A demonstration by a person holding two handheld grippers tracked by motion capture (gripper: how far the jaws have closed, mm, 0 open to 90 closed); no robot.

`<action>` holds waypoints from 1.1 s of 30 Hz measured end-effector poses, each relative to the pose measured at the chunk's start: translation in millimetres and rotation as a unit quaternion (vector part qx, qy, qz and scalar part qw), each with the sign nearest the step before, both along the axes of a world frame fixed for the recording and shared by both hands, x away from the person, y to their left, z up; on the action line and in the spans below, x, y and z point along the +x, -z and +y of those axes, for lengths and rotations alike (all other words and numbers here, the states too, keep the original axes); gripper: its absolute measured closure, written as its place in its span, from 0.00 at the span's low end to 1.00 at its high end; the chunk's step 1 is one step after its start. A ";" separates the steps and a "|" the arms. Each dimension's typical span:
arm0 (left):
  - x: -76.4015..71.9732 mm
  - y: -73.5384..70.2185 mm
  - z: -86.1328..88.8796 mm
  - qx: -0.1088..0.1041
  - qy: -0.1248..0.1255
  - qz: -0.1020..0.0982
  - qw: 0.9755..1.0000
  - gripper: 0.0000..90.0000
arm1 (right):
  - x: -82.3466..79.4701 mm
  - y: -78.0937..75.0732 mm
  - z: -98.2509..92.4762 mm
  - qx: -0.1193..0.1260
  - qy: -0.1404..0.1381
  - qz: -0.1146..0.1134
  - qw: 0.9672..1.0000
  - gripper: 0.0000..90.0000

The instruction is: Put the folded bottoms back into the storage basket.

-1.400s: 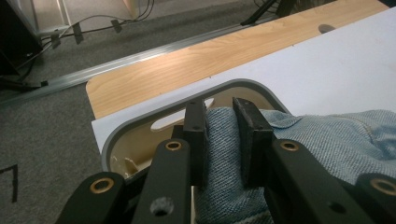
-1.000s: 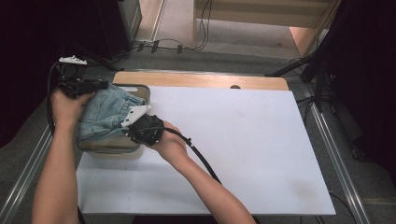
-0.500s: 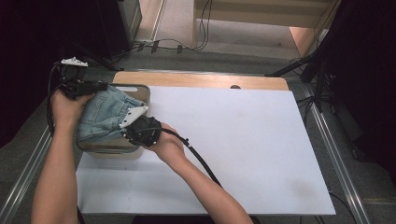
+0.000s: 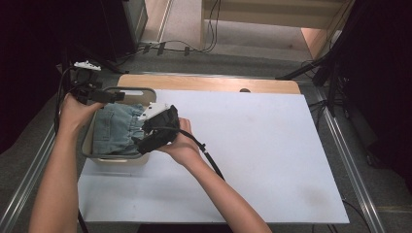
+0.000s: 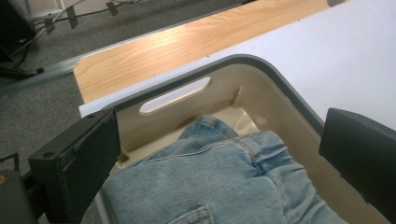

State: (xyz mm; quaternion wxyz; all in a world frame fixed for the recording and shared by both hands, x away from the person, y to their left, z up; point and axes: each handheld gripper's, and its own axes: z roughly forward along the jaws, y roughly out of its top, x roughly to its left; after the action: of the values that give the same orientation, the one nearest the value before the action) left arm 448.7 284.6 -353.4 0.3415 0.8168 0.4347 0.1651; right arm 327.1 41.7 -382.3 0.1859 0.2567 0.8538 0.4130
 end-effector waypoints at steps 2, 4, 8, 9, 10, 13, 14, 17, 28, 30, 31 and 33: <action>-1.3 -0.3 -3.4 -0.001 0.009 0.002 1.000 0.00 | -0.4 0.3 -5.7 0.004 0.004 -0.002 1.000 0.00; -3.0 -0.9 -6.8 0.002 0.014 0.004 1.000 0.00 | 0.0 0.3 -11.2 0.011 0.006 0.007 1.000 0.00; -9.5 -2.3 -11.6 -0.006 0.033 0.002 0.999 0.00 | -0.2 0.3 -23.3 0.017 0.007 0.023 1.000 0.00; -11.6 -2.3 -12.6 -0.007 0.036 0.002 0.999 0.00 | -1.6 -0.3 -27.1 0.016 0.008 0.025 1.000 0.00; -14.0 -1.9 -13.2 -0.008 0.041 0.002 0.999 0.00 | -3.1 -1.1 -30.1 0.016 0.008 0.024 1.000 0.00; -19.5 -1.0 -14.2 -0.008 0.046 0.002 0.999 0.00 | -7.1 -4.7 -39.3 0.016 0.005 0.025 1.000 0.00; -21.4 -0.9 -14.4 -0.012 0.048 0.001 0.999 0.00 | -8.5 -5.7 -42.1 0.018 0.004 0.021 1.000 0.00; -27.3 -0.8 -14.5 -0.024 0.053 -0.004 0.998 0.00 | -11.2 -8.9 -49.8 0.028 0.007 0.018 0.999 0.00; -51.3 0.1 -22.9 -0.029 0.063 -0.019 0.997 0.00 | -20.2 -11.7 -77.4 0.042 0.017 0.018 0.999 0.00; -55.6 0.6 -26.3 -0.034 0.073 -0.022 0.996 0.00 | -21.3 -9.2 -84.2 0.045 0.020 0.020 0.999 0.00; -58.2 0.6 -28.6 -0.034 0.075 -0.025 0.996 0.00 | -22.1 -8.2 -88.0 0.043 0.023 0.020 0.999 0.00; -63.3 1.3 -33.6 -0.038 0.083 -0.030 0.995 0.00 | -24.0 -6.1 -97.0 0.046 0.029 0.019 0.998 0.00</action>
State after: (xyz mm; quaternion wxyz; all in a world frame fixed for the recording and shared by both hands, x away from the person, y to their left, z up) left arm 385.4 251.0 -354.7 0.3979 0.8309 0.3612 0.1442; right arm 303.1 -55.3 -376.2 0.1700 0.2972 0.8295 0.4414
